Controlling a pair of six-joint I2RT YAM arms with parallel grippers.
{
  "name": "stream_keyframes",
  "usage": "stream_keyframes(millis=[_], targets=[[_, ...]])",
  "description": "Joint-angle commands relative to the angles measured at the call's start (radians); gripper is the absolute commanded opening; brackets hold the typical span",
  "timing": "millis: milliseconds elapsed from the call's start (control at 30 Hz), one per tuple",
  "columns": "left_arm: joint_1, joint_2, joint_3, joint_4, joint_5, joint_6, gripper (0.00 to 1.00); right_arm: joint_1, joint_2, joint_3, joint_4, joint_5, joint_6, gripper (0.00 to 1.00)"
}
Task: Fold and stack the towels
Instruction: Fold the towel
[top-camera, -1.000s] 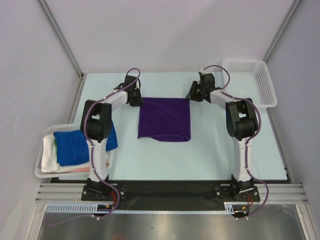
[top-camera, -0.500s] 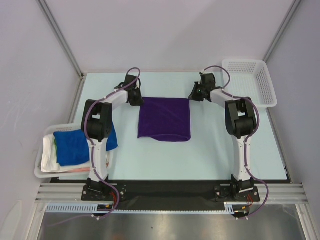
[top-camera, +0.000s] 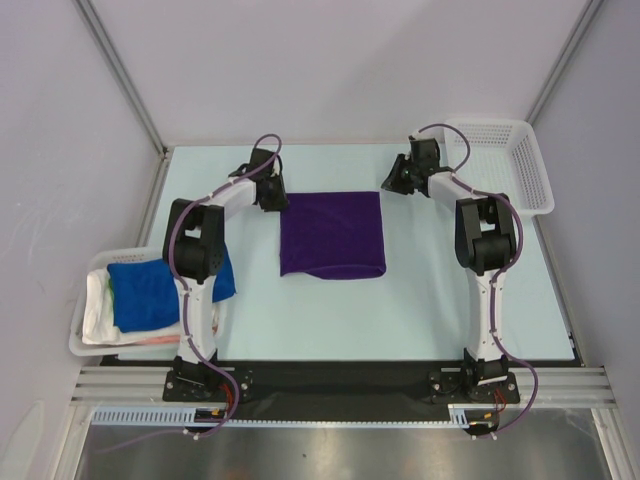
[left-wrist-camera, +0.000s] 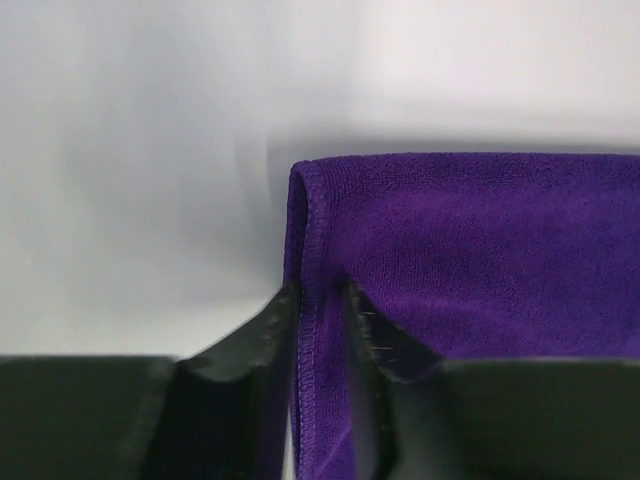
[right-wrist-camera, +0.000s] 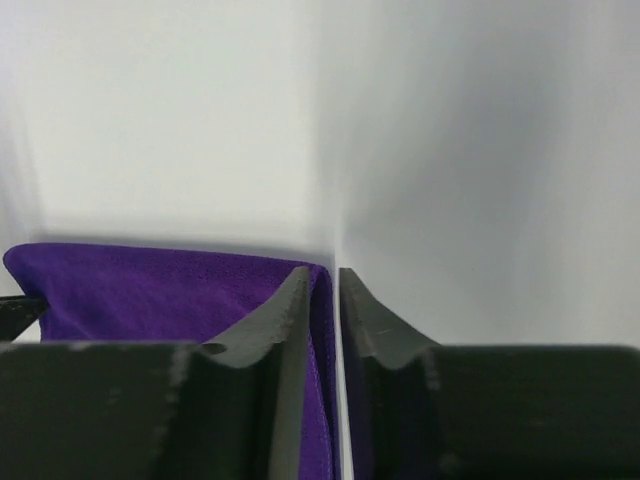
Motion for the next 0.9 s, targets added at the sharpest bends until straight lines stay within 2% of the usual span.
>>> stream_keyframes(millis=[0, 100, 200, 333, 633, 867], targets=[[0.010, 0.004, 0.061, -0.009, -0.002, 0.015, 0.35, -0.002, -0.004, 0.040, -0.011, 0.010, -0.014, 0.26], [0.015, -0.015, 0.087, 0.000, 0.006, 0.018, 0.42, -0.002, -0.010, 0.039, -0.019, 0.019, -0.028, 0.31], [0.023, -0.006, 0.133, -0.011, 0.012, 0.022, 0.45, 0.006, -0.007, 0.048, -0.029, 0.016, -0.041, 0.32], [0.029, 0.054, 0.225, -0.055, 0.026, 0.037, 0.45, 0.023, -0.004, 0.045, -0.034, 0.025, -0.061, 0.32], [0.029, 0.162, 0.322, -0.165, 0.020, 0.076, 0.45, 0.057, 0.046, 0.103, -0.088, 0.047, -0.121, 0.33], [0.029, 0.157, 0.283, -0.146, 0.029, 0.082, 0.49, 0.080, 0.062, 0.111, -0.126, 0.108, -0.160, 0.34]])
